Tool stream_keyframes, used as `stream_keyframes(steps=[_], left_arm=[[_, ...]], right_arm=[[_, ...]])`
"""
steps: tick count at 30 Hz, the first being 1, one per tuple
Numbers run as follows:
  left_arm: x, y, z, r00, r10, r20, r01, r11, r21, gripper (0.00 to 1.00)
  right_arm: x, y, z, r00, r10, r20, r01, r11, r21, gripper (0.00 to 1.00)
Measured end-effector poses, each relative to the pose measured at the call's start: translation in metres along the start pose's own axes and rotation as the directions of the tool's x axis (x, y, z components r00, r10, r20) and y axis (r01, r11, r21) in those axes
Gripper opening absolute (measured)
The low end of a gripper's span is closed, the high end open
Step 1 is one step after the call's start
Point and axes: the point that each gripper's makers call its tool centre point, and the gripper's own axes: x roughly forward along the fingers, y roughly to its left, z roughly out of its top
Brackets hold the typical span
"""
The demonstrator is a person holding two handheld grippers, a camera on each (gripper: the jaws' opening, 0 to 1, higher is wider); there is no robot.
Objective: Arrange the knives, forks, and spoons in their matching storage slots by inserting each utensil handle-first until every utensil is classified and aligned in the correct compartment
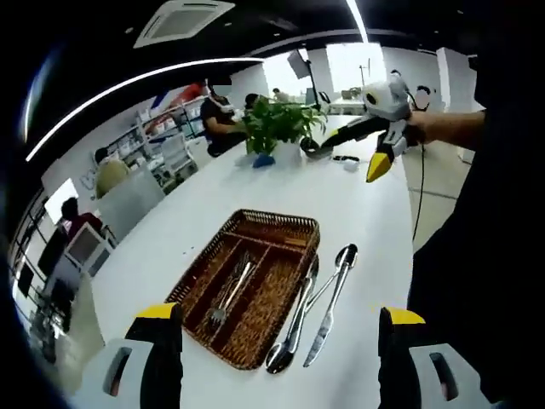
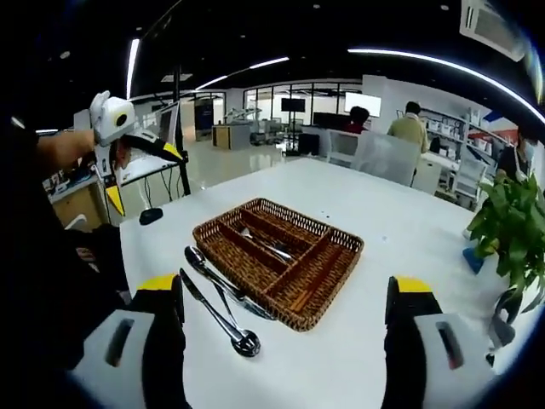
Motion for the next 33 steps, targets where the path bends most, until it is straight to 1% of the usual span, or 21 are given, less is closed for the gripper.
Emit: stream_keyframes(steps=[3, 4, 5, 7, 8, 9, 11, 13, 16, 18, 20, 21, 23, 25, 27, 30, 32, 33], left_arm=[[0.006, 0.005, 0.003, 1.0, -0.023, -0.014, 0.023, 1.0, -0.005, 1.0], [0.009, 0.006, 0.006, 1.0, -0.027, -0.016, 0.027, 1.0, 0.005, 1.0], [0.013, 0.008, 0.007, 0.999, -0.029, -0.018, 0.029, 1.0, 0.012, 1.0], [0.022, 0.005, 0.003, 0.995, -0.08, -0.056, 0.081, 0.997, 0.019, 1.0], [0.025, 0.005, 0.005, 0.995, -0.083, -0.058, 0.084, 0.996, 0.026, 1.0], [0.03, 0.007, 0.007, 0.995, -0.077, -0.057, 0.079, 0.996, 0.035, 1.0], [0.036, 0.003, 0.014, 0.994, -0.092, -0.062, 0.095, 0.994, 0.045, 1.0], [0.041, 0.001, 0.024, 0.994, -0.101, -0.048, 0.104, 0.994, 0.047, 1.0], [0.051, -0.002, 0.03, 0.992, -0.115, -0.05, 0.118, 0.991, 0.063, 1.0], [0.06, -0.006, 0.029, 0.99, -0.125, -0.067, 0.131, 0.987, 0.088, 1.0], [0.067, -0.01, 0.025, 0.987, -0.119, -0.109, 0.134, 0.981, 0.137, 1.0], [0.071, -0.016, 0.022, 0.982, -0.132, -0.137, 0.153, 0.976, 0.153, 1.0], [0.076, -0.02, 0.024, 0.981, -0.142, -0.128, 0.161, 0.976, 0.147, 1.0], [0.082, -0.026, 0.024, 0.976, -0.173, -0.129, 0.188, 0.975, 0.117, 1.0], [0.085, -0.028, 0.023, 0.977, -0.173, -0.124, 0.187, 0.975, 0.116, 1.0], [0.092, -0.032, 0.015, 0.975, -0.186, -0.122, 0.199, 0.974, 0.109, 1.0], [0.099, -0.035, 0.008, 0.97, -0.196, -0.143, 0.213, 0.97, 0.12, 0.94], [0.102, -0.036, 0.006, 0.969, -0.199, -0.145, 0.217, 0.968, 0.126, 0.93]], right_arm=[[-0.002, -0.001, -0.004, 1.0, -0.001, -0.017, 0.001, 1.0, -0.008, 0.99], [-0.003, -0.002, -0.008, 0.999, 0.0, -0.036, 0.0, 1.0, -0.009, 0.99], [-0.003, -0.002, -0.008, 0.999, 0.006, -0.034, -0.007, 1.0, -0.007, 0.99], [-0.007, -0.001, -0.009, 0.999, 0.024, -0.027, -0.024, 1.0, 0.007, 0.99], [-0.008, -0.001, -0.009, 0.999, 0.025, -0.03, -0.025, 1.0, 0.004, 0.99], [-0.009, -0.002, -0.01, 0.999, 0.024, -0.035, -0.024, 1.0, -0.003, 0.99], [-0.012, -0.004, -0.011, 0.999, 0.023, -0.039, -0.024, 1.0, -0.017, 0.99], [-0.014, -0.008, -0.008, 0.999, 0.026, -0.027, -0.027, 0.999, -0.024, 0.99], [-0.016, -0.011, -0.004, 1.0, 0.027, -0.011, -0.027, 0.999, -0.03, 0.99], [-0.015, -0.01, -0.002, 0.999, 0.031, -0.013, -0.031, 0.999, -0.039, 0.99], [-0.014, -0.013, -0.003, 0.999, 0.02, -0.036, -0.021, 0.998, -0.052, 0.99], [-0.014, -0.014, -0.003, 0.999, 0.016, -0.035, -0.018, 0.998, -0.063, 0.99], [-0.015, -0.015, -0.001, 1.0, 0.014, -0.028, -0.015, 0.998, -0.059, 0.99], [-0.016, -0.017, 0.002, 1.0, 0.003, -0.012, -0.003, 0.999, -0.043, 0.99], [-0.017, -0.021, -0.002, 1.0, -0.02, -0.023, 0.019, 0.999, -0.037, 0.99], [-0.019, -0.023, -0.003, 0.999, -0.04, -0.017, 0.04, 0.999, -0.025, 0.99], [-0.02, -0.019, -0.001, 1.0, -0.031, -0.006, 0.031, 0.999, -0.017, 0.99], [-0.021, -0.017, -0.002, 1.0, -0.028, -0.005, 0.028, 0.999, -0.019, 0.99]])
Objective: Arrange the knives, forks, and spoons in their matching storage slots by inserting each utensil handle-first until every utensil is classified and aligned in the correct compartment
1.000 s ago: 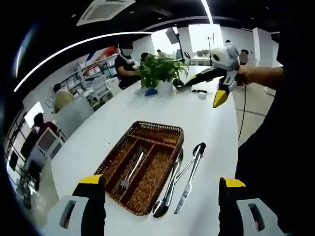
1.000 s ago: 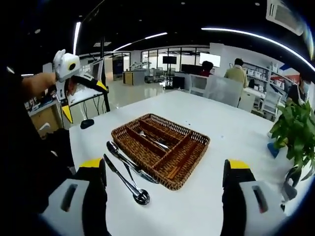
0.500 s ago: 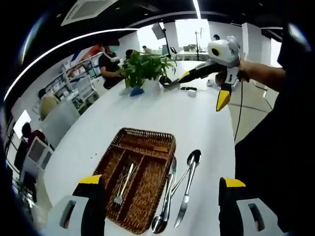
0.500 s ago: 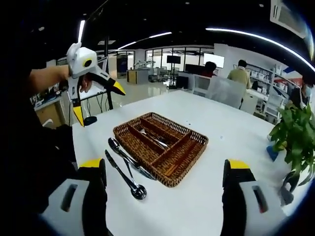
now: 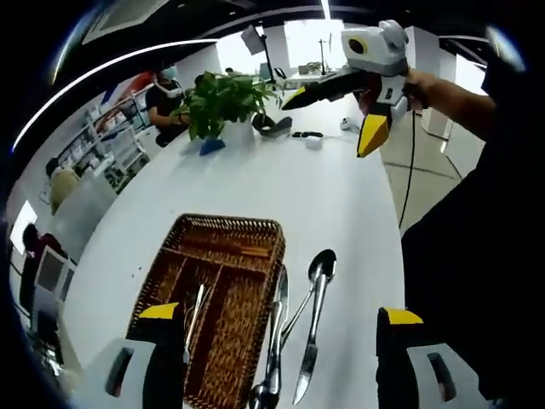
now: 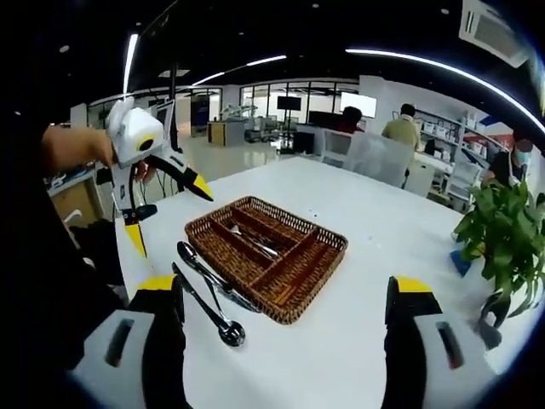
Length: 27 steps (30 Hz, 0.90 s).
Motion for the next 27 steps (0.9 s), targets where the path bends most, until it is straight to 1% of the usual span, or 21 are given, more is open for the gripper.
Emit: stream_keyframes(steps=[2, 3, 4, 5, 7, 9, 11, 13, 14, 15, 17, 19, 22, 24, 27], left_arm=[[0.009, 0.0, -0.004, 1.0, 0.007, -0.016, -0.007, 1.0, 0.015, 0.96], [0.015, -0.003, -0.006, 1.0, -0.013, -0.026, 0.013, 1.0, 0.018, 0.97], [0.019, -0.005, -0.007, 0.999, -0.023, -0.027, 0.023, 1.0, 0.013, 0.96], [0.026, -0.009, -0.008, 0.998, -0.051, -0.022, 0.051, 0.999, 0.013, 0.94], [0.038, -0.011, -0.014, 0.997, -0.063, -0.033, 0.064, 0.998, 0.009, 0.9], [0.048, -0.013, -0.019, 0.997, -0.075, -0.037, 0.075, 0.997, 0.002, 0.88], [0.058, -0.021, -0.026, 0.993, -0.109, -0.05, 0.109, 0.994, -0.016, 0.82], [0.066, -0.022, -0.03, 0.993, -0.108, -0.052, 0.107, 0.994, -0.014, 0.79], [0.071, -0.024, -0.034, 0.991, -0.117, -0.059, 0.116, 0.993, -0.016, 0.78], [0.075, -0.027, -0.037, 0.989, -0.13, -0.07, 0.129, 0.991, -0.015, 0.75], [0.082, -0.03, -0.041, 0.987, -0.14, -0.072, 0.14, 0.99, -0.014, 0.7], [0.086, -0.032, -0.044, 0.986, -0.146, -0.079, 0.145, 0.989, -0.019, 0.67], [0.09, -0.034, -0.047, 0.984, -0.155, -0.086, 0.154, 0.988, -0.025, 0.58], [0.094, -0.041, -0.052, 0.978, -0.185, -0.093, 0.182, 0.982, -0.045, 0.52], [0.1, -0.044, -0.057, 0.977, -0.187, -0.106, 0.184, 0.982, -0.034, 0.46]], right_arm=[[-0.001, 0.001, 0.0, 1.0, -0.001, -0.002, 0.001, 1.0, -0.005, 0.99], [-0.001, 0.001, 0.0, 1.0, -0.001, -0.001, 0.001, 1.0, -0.003, 0.99], [-0.003, 0.001, 0.002, 1.0, 0.001, 0.008, -0.001, 1.0, 0.007, 0.99], [-0.005, 0.001, 0.004, 1.0, 0.002, 0.018, -0.003, 1.0, 0.014, 0.99], [-0.008, 0.0, 0.007, 1.0, 0.001, 0.028, -0.002, 1.0, 0.027, 0.99], [-0.009, -0.001, 0.007, 1.0, -0.002, 0.025, 0.001, 1.0, 0.024, 0.99], [-0.009, -0.002, 0.005, 1.0, -0.005, 0.015, 0.005, 1.0, 0.017, 0.99], [-0.01, -0.002, 0.004, 1.0, -0.007, 0.014, 0.007, 1.0, 0.019, 0.99], [-0.01, -0.002, 0.003, 1.0, -0.01, 0.016, 0.009, 1.0, 0.024, 0.99], [-0.01, -0.003, 0.003, 1.0, -0.012, 0.016, 0.012, 0.999, 0.03, 0.99], [-0.011, -0.003, 0.001, 1.0, -0.016, 0.013, 0.015, 0.999, 0.033, 0.99], [-0.011, -0.003, 0.0, 1.0, -0.017, 0.011, 0.017, 0.999, 0.033, 0.99], [-0.012, -0.003, -0.001, 1.0, -0.018, 0.01, 0.018, 0.999, 0.033, 0.99], [-0.014, -0.006, -0.002, 1.0, -0.027, 0.01, 0.027, 0.999, 0.038, 0.99], [-0.016, -0.008, -0.003, 0.999, -0.033, 0.011, 0.033, 0.998, 0.044, 0.98]])
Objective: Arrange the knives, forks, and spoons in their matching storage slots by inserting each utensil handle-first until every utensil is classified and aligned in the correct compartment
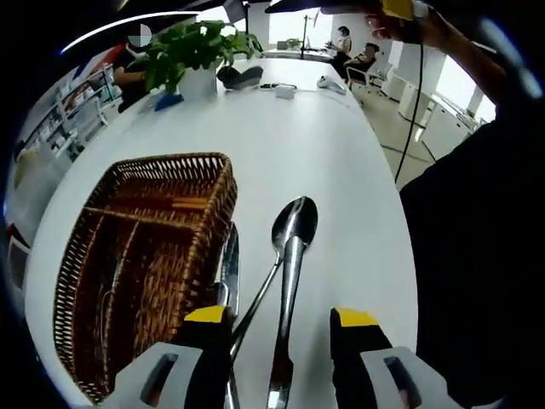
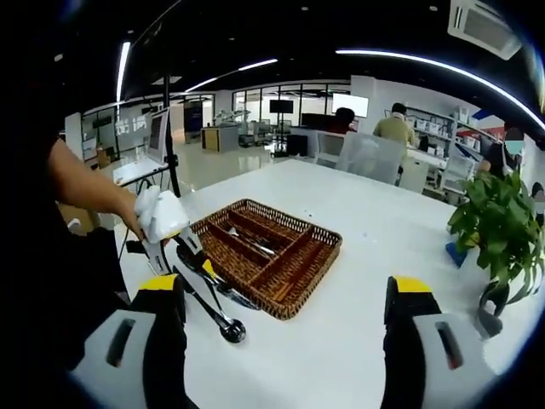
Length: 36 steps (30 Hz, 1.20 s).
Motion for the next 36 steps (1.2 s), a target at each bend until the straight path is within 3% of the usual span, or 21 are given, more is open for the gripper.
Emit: stream_keyframes(steps=[9, 27, 30, 36], left_arm=[[0.015, -0.005, -0.002, 0.999, -0.04, 0.012, 0.04, 0.999, -0.034, 0.36], [0.027, -0.01, -0.012, 0.997, -0.066, -0.046, 0.068, 0.997, 0.04, 0.17], [0.027, -0.006, -0.013, 0.997, -0.042, -0.066, 0.05, 0.99, 0.132, 0.13], [0.029, -0.005, -0.013, 0.995, -0.019, -0.102, 0.038, 0.982, 0.185, 0.08]], right_arm=[[-0.002, -0.002, -0.006, 1.0, -0.008, -0.012, 0.008, 1.0, 0.005, 0.98], [-0.003, -0.005, -0.008, 1.0, -0.023, -0.02, 0.023, 1.0, 0.005, 0.96], [-0.003, -0.006, -0.009, 0.999, -0.025, -0.021, 0.025, 1.0, 0.007, 0.96], [-0.002, -0.005, -0.008, 0.999, -0.024, -0.02, 0.025, 1.0, 0.008, 0.96]])
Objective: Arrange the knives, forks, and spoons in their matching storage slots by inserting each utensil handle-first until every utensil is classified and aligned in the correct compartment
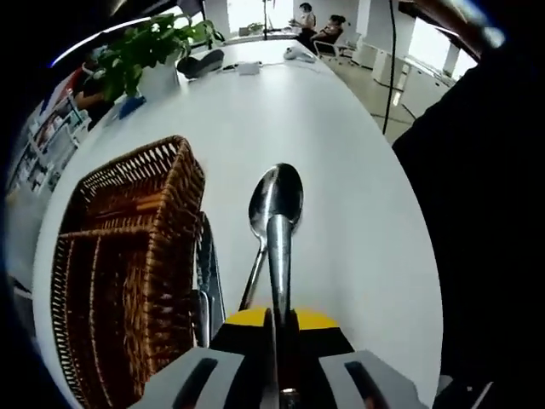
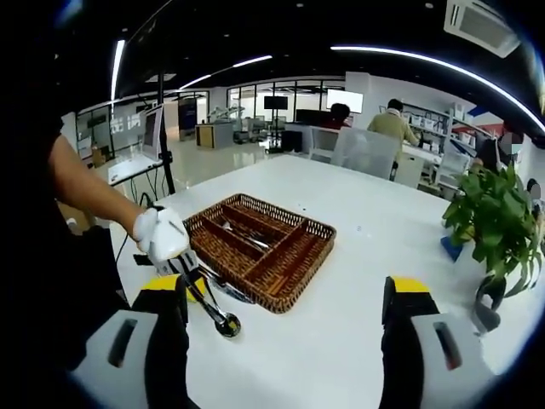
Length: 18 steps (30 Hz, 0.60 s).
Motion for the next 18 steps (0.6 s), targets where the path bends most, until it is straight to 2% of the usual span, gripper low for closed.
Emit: stream_keyframes(steps=[4, 8, 13, 16, 18], left_arm=[[0.0002, 0.0016, -0.0002, 1.0, 0.009, -0.005, -0.009, 1.0, 0.005, 0.07], [-0.0001, 0.0029, -0.0008, 1.0, 0.005, 0.014, -0.004, 0.999, -0.053, 0.06], [0.0005, 0.0039, 0.0006, 0.999, -0.006, 0.032, 0.008, 0.999, -0.044, 0.04], [0.0, 0.0067, 0.0005, 1.0, 0.01, 0.017, -0.009, 0.998, -0.055, 0.04], [-0.0008, 0.0051, -0.0001, 1.0, 0.0, 0.008, 0.001, 0.998, -0.055, 0.04]], right_arm=[[0.0004, 0.0004, -0.001, 1.0, 0.0, -0.002, 0.0, 1.0, 0.001, 0.96], [0.0006, 0.0008, -0.001, 1.0, 0.0, -0.001, 0.0, 1.0, 0.002, 0.95], [0.0005, 0.0003, 0.0004, 1.0, -0.001, 0.002, 0.001, 1.0, -0.001, 0.95], [-0.0003, -0.0016, -0.0002, 1.0, -0.004, -0.004, 0.004, 1.0, -0.004, 0.95], [-0.0023, -0.0041, 0.0008, 1.0, -0.007, -0.001, 0.007, 1.0, -0.002, 0.95]])
